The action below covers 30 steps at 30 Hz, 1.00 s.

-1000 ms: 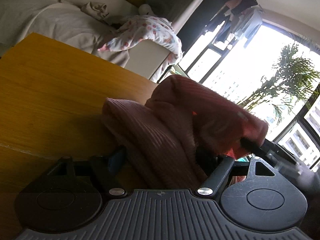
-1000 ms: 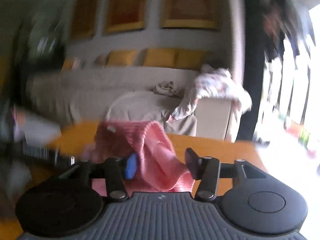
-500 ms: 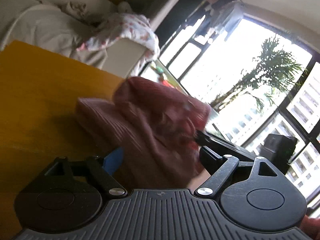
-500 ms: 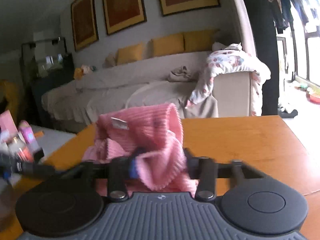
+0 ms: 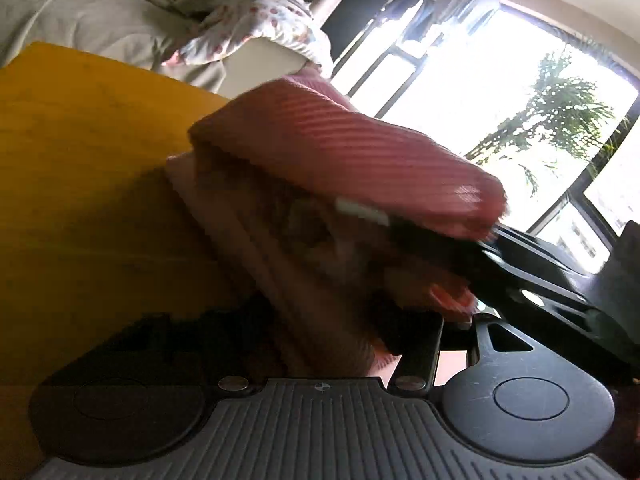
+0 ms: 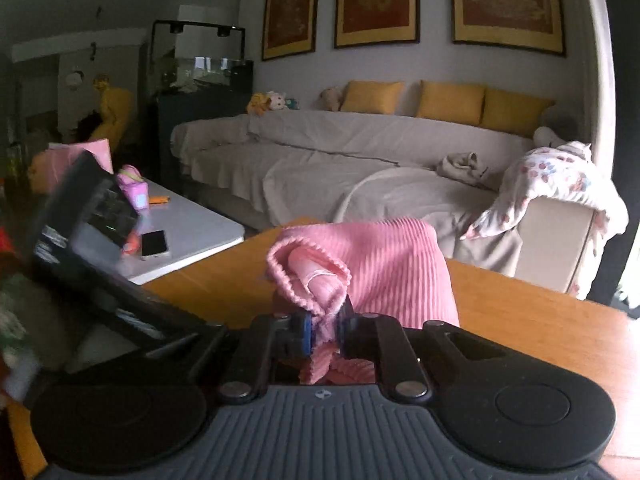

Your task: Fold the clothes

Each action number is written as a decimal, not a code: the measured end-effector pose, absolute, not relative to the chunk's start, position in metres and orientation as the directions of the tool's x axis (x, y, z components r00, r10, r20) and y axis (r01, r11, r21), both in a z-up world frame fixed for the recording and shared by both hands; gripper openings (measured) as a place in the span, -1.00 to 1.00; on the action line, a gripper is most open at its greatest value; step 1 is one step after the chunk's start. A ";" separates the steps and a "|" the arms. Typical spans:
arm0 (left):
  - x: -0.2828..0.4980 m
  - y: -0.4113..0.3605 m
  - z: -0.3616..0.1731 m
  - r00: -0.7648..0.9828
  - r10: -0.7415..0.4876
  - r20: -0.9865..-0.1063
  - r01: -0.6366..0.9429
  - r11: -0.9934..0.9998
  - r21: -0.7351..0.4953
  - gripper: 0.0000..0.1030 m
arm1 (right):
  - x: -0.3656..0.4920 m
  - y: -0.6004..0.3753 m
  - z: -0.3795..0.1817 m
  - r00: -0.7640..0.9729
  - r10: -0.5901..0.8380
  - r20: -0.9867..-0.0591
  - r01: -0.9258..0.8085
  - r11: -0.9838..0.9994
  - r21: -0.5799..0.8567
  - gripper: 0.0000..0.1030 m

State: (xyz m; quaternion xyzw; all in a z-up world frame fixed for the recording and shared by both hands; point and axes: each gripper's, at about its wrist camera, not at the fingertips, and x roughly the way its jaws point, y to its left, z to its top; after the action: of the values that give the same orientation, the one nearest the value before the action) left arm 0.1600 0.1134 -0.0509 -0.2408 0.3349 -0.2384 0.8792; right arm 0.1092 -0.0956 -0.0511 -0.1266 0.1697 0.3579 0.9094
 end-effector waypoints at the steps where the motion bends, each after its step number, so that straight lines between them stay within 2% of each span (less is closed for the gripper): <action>1: 0.155 0.119 -0.048 0.666 -0.576 -0.474 0.260 0.774 -0.577 0.16 | 0.106 -0.092 -0.053 0.701 0.591 -0.399 -0.686 0.711 -0.153 -0.68; 3: 0.145 0.137 -0.039 0.699 -0.556 -0.449 0.245 0.777 -0.580 0.22 | 0.091 -0.077 -0.064 0.727 0.552 -0.408 -0.677 0.676 -0.293 -0.58; 5: 0.140 0.156 -0.028 0.728 -0.566 -0.386 0.238 0.737 -0.633 0.29 | 0.075 -0.061 -0.080 0.733 0.532 -0.425 -0.679 0.615 -0.401 -0.44; 8: 0.147 0.170 -0.015 0.725 -0.617 -0.306 0.253 0.652 -0.715 0.51 | 0.050 -0.038 -0.101 0.759 0.508 -0.406 -0.647 0.525 -0.553 -0.38; 12: 0.181 0.161 -0.006 0.649 -0.701 -0.297 0.284 0.584 -0.760 0.56 | 0.040 -0.024 -0.100 0.764 0.504 -0.403 -0.638 0.499 -0.586 -0.34; 14: 0.197 0.155 -0.002 0.650 -0.680 -0.340 0.281 0.631 -0.723 0.55 | 0.036 -0.023 -0.097 0.766 0.501 -0.403 -0.636 0.501 -0.587 -0.29; 15: 0.205 0.152 0.000 0.654 -0.663 -0.365 0.278 0.659 -0.698 0.47 | 0.034 -0.023 -0.096 0.766 0.502 -0.401 -0.636 0.505 -0.584 -0.28; 17: 0.222 0.146 0.004 0.663 -0.625 -0.412 0.272 0.714 -0.645 -0.13 | 0.030 -0.025 -0.092 0.765 0.505 -0.399 -0.638 0.514 -0.573 -0.25; 18: 0.230 0.142 0.006 0.667 -0.605 -0.434 0.268 0.739 -0.618 -0.62 | 0.028 -0.028 -0.089 0.758 0.515 -0.401 -0.648 0.525 -0.551 -0.23; 19: 0.238 0.139 0.008 0.672 -0.584 -0.456 0.265 0.764 -0.589 -0.68 | 0.026 -0.032 -0.084 0.748 0.527 -0.403 -0.661 0.538 -0.523 -0.14; 20: 0.244 0.141 0.010 0.701 -0.535 -0.471 0.251 0.804 -0.539 -0.68 | 0.024 -0.036 -0.079 0.726 0.554 -0.408 -0.687 0.547 -0.479 0.02; 22: 0.250 0.150 0.010 0.763 -0.411 -0.499 0.195 0.882 -0.428 -0.70 | 0.023 -0.045 -0.069 0.669 0.607 -0.429 -0.743 0.560 -0.367 0.21; 23: 0.251 0.155 0.008 0.778 -0.351 -0.522 0.157 0.911 -0.380 -0.71 | 0.023 -0.051 -0.064 0.649 0.626 -0.432 -0.759 0.570 -0.314 0.22; 26: 0.237 0.171 0.005 0.776 -0.346 -0.527 0.120 0.901 -0.416 -0.63 | 0.026 -0.068 -0.049 0.601 0.680 -0.420 -0.786 0.598 -0.156 0.23; 27: 0.231 0.177 0.004 0.774 -0.351 -0.526 0.110 0.894 -0.434 -0.36 | 0.033 -0.073 -0.044 0.587 0.696 -0.414 -0.790 0.605 -0.101 0.23; 28: 0.226 0.182 0.003 0.773 -0.356 -0.526 0.100 0.886 -0.453 0.01 | 0.042 -0.077 -0.041 0.574 0.707 -0.414 -0.791 0.609 -0.057 0.23; 30: 0.209 0.183 0.012 0.773 -0.417 -0.478 0.134 0.844 -0.519 0.33 | 0.054 -0.069 -0.043 0.568 0.694 -0.442 -0.788 0.613 -0.050 0.23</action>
State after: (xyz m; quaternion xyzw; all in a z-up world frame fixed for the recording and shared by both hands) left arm 0.2088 0.1831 0.0116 -0.2350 0.3013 -0.1510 0.9117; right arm 0.0537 -0.0688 -0.0431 -0.1215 0.1932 0.4225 0.8771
